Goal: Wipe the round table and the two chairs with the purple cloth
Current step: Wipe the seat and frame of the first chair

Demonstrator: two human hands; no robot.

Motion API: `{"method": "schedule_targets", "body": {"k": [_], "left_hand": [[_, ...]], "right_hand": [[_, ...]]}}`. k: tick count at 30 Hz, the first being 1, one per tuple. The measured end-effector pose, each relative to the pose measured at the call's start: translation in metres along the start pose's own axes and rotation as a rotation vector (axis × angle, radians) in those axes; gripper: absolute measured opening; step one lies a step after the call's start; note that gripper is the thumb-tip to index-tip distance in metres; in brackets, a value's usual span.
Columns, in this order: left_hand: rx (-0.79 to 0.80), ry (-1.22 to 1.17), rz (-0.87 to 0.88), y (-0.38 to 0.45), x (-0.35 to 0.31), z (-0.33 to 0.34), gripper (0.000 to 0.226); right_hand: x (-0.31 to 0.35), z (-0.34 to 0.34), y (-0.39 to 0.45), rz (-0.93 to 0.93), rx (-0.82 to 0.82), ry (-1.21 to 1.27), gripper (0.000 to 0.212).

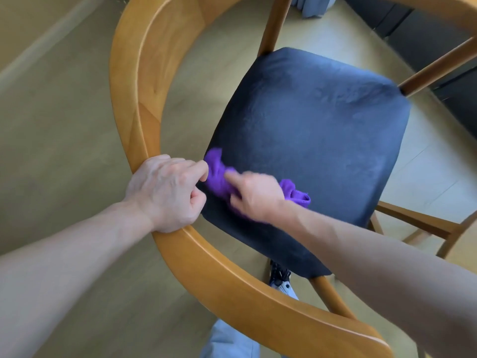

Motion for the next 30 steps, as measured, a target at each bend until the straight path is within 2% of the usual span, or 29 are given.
{"method": "schedule_targets", "body": {"k": [2,4,5,7,10,12,13,14,15,18,20,22,23,25,28,29,30], "left_hand": [[0.015,0.007,-0.001,0.000,-0.001,-0.001,0.021],[0.026,0.013,-0.001,0.000,-0.002,-0.002,0.020],[0.026,0.018,0.000,0.000,-0.001,-0.002,0.020],[0.027,0.018,0.001,0.001,-0.001,-0.001,0.019],[0.030,0.012,0.009,0.001,0.000,0.000,0.018],[0.023,0.013,0.014,0.001,0.000,0.001,0.018],[0.027,0.015,0.014,0.001,-0.001,0.001,0.018],[0.035,0.019,0.011,0.000,-0.001,0.001,0.018],[0.044,0.022,0.007,0.000,-0.001,0.001,0.018],[0.078,0.040,0.010,0.000,-0.002,0.001,0.019],[0.105,0.064,0.022,0.000,-0.005,0.001,0.020],[0.126,0.084,0.035,0.000,-0.006,0.002,0.021],[0.134,0.089,0.036,0.000,-0.006,0.003,0.021],[0.145,0.097,0.038,0.000,-0.006,0.004,0.020],[0.134,0.099,0.045,-0.001,-0.004,0.003,0.017],[0.130,0.101,0.050,-0.002,-0.005,0.003,0.016],[0.130,0.108,0.054,-0.001,-0.006,0.002,0.016]], "right_hand": [[0.016,0.018,-0.028,-0.239,0.252,-0.039,0.031],[0.001,0.012,-0.035,-0.270,0.335,-0.060,0.037],[-0.018,0.000,-0.030,-0.204,0.270,-0.065,0.038],[-0.074,-0.039,-0.022,0.052,-0.031,-0.071,0.039],[-0.157,-0.089,-0.053,0.619,-0.521,0.008,0.040],[-0.171,-0.087,-0.069,0.892,-0.646,0.110,0.038],[-0.161,-0.081,-0.067,0.904,-0.639,0.091,0.035],[-0.142,-0.074,-0.063,0.829,-0.593,0.044,0.032],[-0.119,-0.063,-0.055,0.677,-0.506,0.002,0.028],[-0.039,-0.012,-0.049,0.133,-0.013,-0.047,0.023],[-0.014,0.014,-0.060,-0.126,0.290,-0.090,0.028],[-0.021,0.003,-0.054,-0.202,0.343,-0.107,0.031],[-0.034,-0.011,-0.045,-0.178,0.272,-0.118,0.031],[-0.087,-0.056,-0.032,0.052,-0.023,-0.126,0.034],[-0.194,-0.121,-0.063,0.729,-0.500,0.018,0.037],[-0.218,-0.127,-0.076,0.935,-0.607,0.124,0.035],[-0.228,-0.127,-0.080,1.065,-0.672,0.200,0.030]]}}
Point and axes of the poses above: each hand's wrist, its own y-axis towards the middle knuckle, its own z-axis out of the palm, x = y × z, the point moved 7 cm from there along y, towards the middle knuckle, and after that the axes turned 11 degrees about -z, right-handed, at the moved point
